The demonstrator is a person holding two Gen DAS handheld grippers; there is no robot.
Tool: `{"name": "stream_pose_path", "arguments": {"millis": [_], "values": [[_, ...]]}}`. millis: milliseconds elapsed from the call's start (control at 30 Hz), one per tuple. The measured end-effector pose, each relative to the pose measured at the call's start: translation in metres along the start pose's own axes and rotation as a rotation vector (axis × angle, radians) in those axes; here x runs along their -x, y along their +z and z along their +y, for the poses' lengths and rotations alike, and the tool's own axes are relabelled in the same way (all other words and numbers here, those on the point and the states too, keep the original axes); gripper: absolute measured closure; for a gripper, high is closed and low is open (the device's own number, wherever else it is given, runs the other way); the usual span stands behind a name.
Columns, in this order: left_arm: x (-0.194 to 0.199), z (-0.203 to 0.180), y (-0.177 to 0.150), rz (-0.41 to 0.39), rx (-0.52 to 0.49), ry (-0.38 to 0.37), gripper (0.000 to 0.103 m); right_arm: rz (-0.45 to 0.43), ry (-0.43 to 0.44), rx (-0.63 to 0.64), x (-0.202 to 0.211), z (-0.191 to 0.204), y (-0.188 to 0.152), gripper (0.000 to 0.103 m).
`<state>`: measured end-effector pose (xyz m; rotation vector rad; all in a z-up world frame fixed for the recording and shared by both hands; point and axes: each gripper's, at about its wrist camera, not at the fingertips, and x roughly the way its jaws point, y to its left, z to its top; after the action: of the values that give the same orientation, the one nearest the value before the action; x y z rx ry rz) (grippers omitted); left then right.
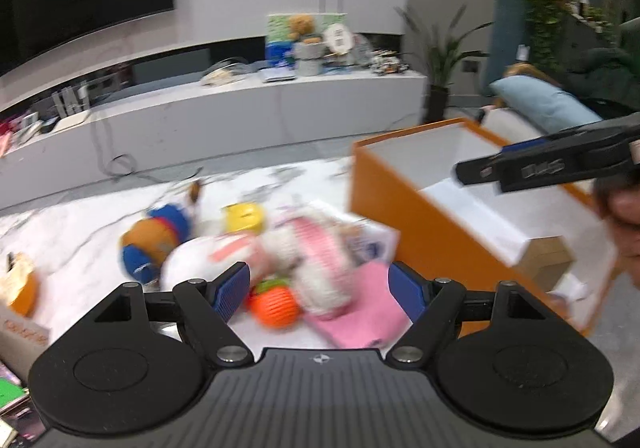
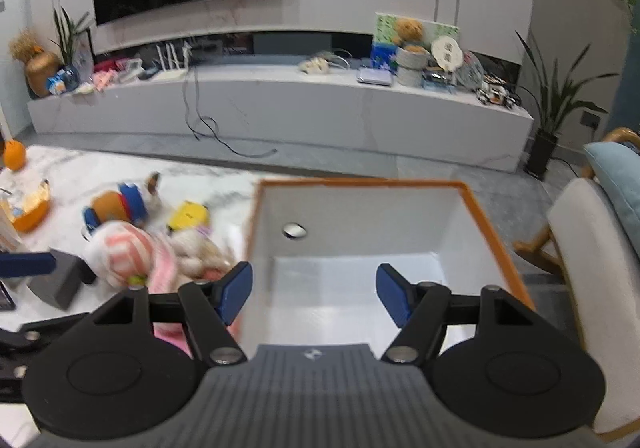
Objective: Organize objects
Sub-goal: 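Return to the table and grasp the dark box with the left gripper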
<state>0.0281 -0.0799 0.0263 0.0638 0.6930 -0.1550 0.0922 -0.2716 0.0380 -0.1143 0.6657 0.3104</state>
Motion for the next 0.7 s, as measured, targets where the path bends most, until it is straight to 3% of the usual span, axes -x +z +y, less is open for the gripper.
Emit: {"name": "stream_pose_path", "arguments": {"millis": [333,400,700], "values": [[-0.015,0.083,-0.033,0.072,0.158,0.125,0.013,-0.04,0.084,-0.005,-0.014,0.055,0.006,0.033],[-0.017,0.094,-0.036,0.093,0.18,0.167,0.013,-0.03,0.096,0.015,-0.018,0.065,0.003,0.033],[-0.029,0.128,-0.043,0.153,0.183,0.216,0.012,0.08,0.103,0.02,-0.053,0.097,-0.007,0.033]]}}
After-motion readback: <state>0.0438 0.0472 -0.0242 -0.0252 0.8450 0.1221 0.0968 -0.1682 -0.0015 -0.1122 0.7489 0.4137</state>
